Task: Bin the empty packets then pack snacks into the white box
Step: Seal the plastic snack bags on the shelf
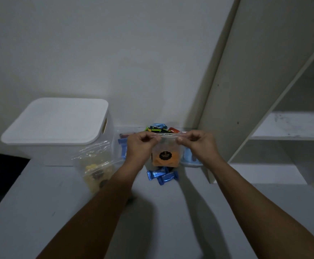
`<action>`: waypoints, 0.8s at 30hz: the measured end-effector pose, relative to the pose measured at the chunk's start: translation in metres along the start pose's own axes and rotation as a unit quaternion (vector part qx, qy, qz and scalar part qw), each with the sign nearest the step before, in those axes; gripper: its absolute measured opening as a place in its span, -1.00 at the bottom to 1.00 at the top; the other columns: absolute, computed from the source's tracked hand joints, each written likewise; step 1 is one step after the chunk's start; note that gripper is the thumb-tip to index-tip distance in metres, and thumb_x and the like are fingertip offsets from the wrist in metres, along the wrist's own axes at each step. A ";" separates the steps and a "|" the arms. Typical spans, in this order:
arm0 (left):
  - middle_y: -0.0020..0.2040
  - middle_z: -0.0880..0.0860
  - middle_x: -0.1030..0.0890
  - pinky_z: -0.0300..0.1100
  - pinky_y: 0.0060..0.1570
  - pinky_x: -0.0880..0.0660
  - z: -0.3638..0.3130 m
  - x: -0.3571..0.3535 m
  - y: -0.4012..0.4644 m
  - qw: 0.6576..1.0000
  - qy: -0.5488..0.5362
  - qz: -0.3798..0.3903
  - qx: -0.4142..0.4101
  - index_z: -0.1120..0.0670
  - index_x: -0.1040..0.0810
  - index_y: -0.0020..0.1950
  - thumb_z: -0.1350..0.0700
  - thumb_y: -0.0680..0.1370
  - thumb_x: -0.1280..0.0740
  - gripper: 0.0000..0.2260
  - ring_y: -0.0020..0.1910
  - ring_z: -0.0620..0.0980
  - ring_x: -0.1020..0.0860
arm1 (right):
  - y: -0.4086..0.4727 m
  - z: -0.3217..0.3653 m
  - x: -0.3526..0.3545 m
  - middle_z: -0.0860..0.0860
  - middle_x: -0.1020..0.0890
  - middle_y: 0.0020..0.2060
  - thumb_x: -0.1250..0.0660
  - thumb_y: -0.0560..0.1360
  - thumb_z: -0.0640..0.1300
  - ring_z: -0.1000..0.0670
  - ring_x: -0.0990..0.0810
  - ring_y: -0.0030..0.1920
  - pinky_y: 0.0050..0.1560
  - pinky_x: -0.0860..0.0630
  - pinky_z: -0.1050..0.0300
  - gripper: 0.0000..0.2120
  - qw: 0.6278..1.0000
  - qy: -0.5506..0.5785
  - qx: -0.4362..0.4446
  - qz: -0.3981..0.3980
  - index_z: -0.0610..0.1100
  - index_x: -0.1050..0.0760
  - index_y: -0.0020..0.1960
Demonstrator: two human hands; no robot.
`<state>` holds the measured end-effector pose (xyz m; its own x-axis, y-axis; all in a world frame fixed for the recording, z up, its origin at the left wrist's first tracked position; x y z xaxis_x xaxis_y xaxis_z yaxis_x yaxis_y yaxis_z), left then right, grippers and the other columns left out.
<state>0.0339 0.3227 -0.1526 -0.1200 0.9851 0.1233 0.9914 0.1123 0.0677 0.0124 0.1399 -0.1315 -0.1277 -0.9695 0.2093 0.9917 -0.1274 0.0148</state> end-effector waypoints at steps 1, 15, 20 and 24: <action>-0.28 -0.07 -0.62 -0.51 -0.29 -0.48 -0.001 0.000 0.000 1.000 0.000 -0.001 0.001 0.15 -0.65 -0.15 0.29 0.43 -0.45 -0.94 -0.31 -0.30 -0.58 | -0.001 0.002 0.001 -0.24 -0.68 -0.15 -0.46 0.42 -0.30 0.25 -0.50 -0.57 -0.55 -0.34 0.48 -0.95 1.000 0.000 0.000 0.008 -0.29 -0.62 -0.13; -0.21 -0.02 -0.69 -0.26 -0.21 -0.53 -0.014 -0.012 0.000 0.998 -0.005 0.052 0.030 0.03 -0.68 -0.15 0.20 0.41 -0.49 -0.92 -0.18 -0.06 -0.64 | 0.000 0.020 0.004 -0.10 -0.65 -0.30 -0.48 0.41 -0.27 0.23 -0.56 -0.42 -0.41 -0.46 0.42 -0.96 0.999 -0.016 -0.015 0.049 -0.21 -0.62 -0.19; -0.15 0.04 -0.70 -0.22 -0.17 -0.58 -0.015 -0.014 -0.003 0.997 -0.008 0.065 0.027 0.10 -0.68 -0.06 0.19 0.43 -0.47 -0.89 -0.13 -0.03 -0.65 | 0.002 0.021 0.006 -0.08 -0.65 -0.30 -0.46 0.42 -0.29 0.28 -0.53 -0.49 -0.49 -0.40 0.44 -0.96 0.998 -0.046 -0.011 0.033 -0.27 -0.63 -0.15; -0.19 0.02 -0.71 -0.15 -0.13 -0.59 -0.015 -0.016 -0.003 0.998 0.004 0.061 0.025 0.04 -0.69 -0.14 0.18 0.42 -0.48 -0.93 -0.14 0.00 -0.66 | 0.002 0.021 0.005 -0.13 -0.68 -0.22 -0.44 0.46 -0.21 0.24 -0.53 -0.49 -0.50 -0.40 0.40 -0.94 0.994 -0.083 -0.008 0.072 -0.22 -0.63 -0.13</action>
<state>0.0320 0.3047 -0.1396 0.0009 0.9907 0.1357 1.0000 -0.0012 0.0022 0.0143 0.1390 -0.1095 0.0200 -0.9299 0.3673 0.9991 0.0053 -0.0412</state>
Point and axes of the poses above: each hand's wrist, its own y-axis towards the middle knuckle, its own x-axis out of the back of the hand, z = x × y, the point moved 2 cm from there along y, towards the middle knuckle
